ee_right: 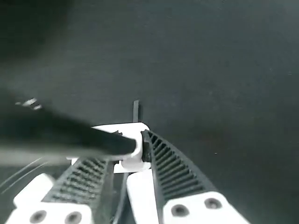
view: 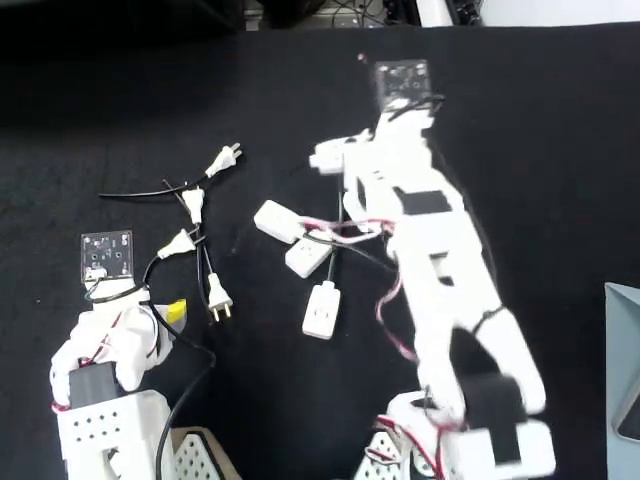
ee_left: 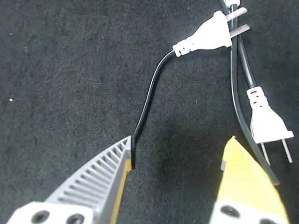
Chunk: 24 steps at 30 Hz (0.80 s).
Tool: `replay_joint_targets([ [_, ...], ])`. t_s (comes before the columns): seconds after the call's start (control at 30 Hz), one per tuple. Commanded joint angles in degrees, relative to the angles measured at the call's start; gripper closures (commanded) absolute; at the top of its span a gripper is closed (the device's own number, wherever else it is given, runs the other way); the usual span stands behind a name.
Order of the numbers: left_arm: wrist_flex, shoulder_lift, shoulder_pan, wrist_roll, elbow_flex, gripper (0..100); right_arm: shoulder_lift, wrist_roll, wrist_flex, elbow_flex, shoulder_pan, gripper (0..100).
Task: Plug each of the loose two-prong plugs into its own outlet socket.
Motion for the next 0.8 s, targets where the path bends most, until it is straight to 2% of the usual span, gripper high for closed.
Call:
replay_joint_targets([
  [0.0,-0.09,-0.62,-0.66,0.18,-0.57,70,6.20,-0.26,-2.29,-8.22,3.34,98.2],
  [0.2,-0.09,-0.62,-0.66,0.18,-0.57,70,15.87,-4.13,-1.85,-15.60,5.54,86.5],
  [0.47,-0.09,-0.62,-0.66,0.18,-0.57,70,19.38,-4.13,-1.41,-18.07,5.80,86.4],
  [0.77,-0.18,-0.62,-0.66,0.18,-0.57,70,15.34,-4.13,16.35,-20.79,5.36,86.4],
])
